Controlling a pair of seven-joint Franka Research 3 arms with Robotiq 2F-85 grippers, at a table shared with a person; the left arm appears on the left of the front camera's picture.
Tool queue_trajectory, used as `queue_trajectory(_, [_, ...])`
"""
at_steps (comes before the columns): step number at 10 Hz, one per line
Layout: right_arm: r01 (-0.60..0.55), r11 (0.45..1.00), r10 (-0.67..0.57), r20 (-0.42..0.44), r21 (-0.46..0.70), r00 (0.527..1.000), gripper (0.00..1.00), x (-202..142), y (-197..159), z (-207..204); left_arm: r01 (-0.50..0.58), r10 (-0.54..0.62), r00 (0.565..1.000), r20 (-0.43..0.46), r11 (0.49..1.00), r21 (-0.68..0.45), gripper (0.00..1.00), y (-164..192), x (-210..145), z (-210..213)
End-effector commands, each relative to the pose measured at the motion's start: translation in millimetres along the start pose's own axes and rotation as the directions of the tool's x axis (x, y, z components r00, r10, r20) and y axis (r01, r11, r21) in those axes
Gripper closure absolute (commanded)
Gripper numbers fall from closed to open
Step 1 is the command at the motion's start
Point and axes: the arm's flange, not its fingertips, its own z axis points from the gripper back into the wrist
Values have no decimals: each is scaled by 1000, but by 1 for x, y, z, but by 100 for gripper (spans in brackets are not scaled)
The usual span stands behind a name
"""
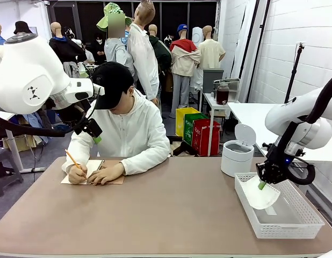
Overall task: Sort the paper based on its condition.
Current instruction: If a person hands you a paper, place it in the Organizing basket , and if it's crumpled, put it in the Trash can.
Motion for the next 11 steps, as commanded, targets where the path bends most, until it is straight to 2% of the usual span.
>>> queue_trajectory(1, [47,999,-46,21,-28,999,100,3,-12,-4,-2,2,1000,7,1000,-3,0,1,0,1])
queue_trajectory(4, [80,995,-78,37,-63,996,100,7,-29,2,-2,2,1000,7,1000,-3,0,1,0,1])
queue_trajectory(8, [99,994,-99,-9,-51,995,100,3,-19,-9,-2,2,1000,7,1000,-3,0,1,0,1])
queue_trajectory(11, [141,989,-142,-7,-48,990,100,-7,-9,-21,-2,2,1000,7,1000,-3,0,1,0,1])
